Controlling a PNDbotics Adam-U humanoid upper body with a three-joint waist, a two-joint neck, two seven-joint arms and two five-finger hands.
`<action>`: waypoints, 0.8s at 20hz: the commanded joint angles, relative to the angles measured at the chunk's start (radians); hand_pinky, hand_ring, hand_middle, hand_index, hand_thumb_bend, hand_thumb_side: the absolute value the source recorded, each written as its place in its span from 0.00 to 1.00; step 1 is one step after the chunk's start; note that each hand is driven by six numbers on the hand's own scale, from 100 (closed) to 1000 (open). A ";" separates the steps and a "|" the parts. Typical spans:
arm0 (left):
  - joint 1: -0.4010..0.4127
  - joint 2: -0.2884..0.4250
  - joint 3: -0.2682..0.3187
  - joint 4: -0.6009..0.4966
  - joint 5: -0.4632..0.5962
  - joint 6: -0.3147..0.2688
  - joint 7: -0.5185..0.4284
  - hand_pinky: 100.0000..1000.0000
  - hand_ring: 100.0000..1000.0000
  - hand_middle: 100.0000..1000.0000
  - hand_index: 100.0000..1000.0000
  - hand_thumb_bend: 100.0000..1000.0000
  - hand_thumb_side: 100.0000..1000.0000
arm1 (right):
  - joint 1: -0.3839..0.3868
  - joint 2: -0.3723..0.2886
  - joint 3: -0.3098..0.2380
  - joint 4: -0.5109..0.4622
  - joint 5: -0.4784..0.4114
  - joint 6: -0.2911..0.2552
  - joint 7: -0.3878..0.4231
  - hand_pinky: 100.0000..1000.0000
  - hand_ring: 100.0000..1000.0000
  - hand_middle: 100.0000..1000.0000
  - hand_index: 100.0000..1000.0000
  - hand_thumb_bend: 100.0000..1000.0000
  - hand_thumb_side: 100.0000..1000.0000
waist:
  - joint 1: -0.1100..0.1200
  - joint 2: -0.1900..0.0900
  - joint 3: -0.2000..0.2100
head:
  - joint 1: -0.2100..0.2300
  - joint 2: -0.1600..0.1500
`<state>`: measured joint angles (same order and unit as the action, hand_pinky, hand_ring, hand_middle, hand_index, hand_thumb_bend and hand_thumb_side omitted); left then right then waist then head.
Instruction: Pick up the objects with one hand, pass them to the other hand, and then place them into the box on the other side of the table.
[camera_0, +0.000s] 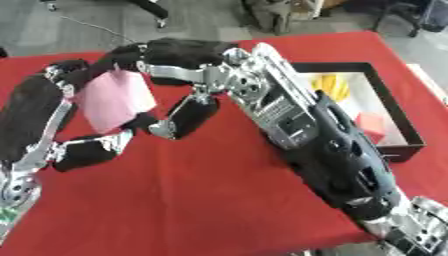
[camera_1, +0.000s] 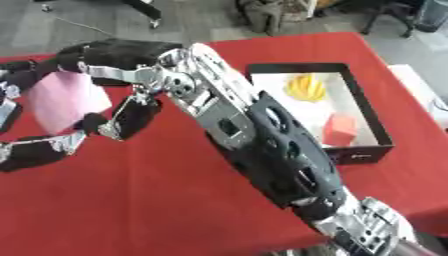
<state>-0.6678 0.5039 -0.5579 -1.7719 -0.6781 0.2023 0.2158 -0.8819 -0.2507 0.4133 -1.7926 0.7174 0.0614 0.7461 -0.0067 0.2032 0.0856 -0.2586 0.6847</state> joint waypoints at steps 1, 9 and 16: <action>-0.027 0.000 0.001 -0.061 0.013 -0.019 0.033 0.54 0.41 0.42 0.63 0.00 0.27 | -0.006 -0.022 -0.003 0.019 0.021 -0.006 0.019 1.00 1.00 0.93 1.00 0.00 0.00 | 0.004 -0.021 -0.001 | -0.006 0.004; -0.025 -0.002 -0.007 -0.051 0.036 -0.034 0.050 0.53 0.40 0.42 0.65 0.00 0.28 | -0.006 -0.024 -0.005 0.028 0.026 -0.015 0.024 1.00 1.00 0.92 1.00 0.00 0.00 | 0.004 -0.022 -0.001 | -0.007 0.007; -0.024 -0.001 -0.020 -0.043 0.076 -0.085 0.055 0.53 0.40 0.40 0.69 0.00 0.30 | -0.010 -0.025 -0.001 0.042 0.035 -0.014 0.019 0.99 1.00 0.92 1.00 0.00 0.00 | 0.002 -0.023 0.001 | -0.003 0.006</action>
<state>-0.6650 0.5062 -0.5696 -1.7591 -0.6084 0.1484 0.2598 -0.8880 -0.2511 0.4083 -1.7924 0.7268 0.0415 0.7633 -0.0072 0.2032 0.0855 -0.2626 0.6919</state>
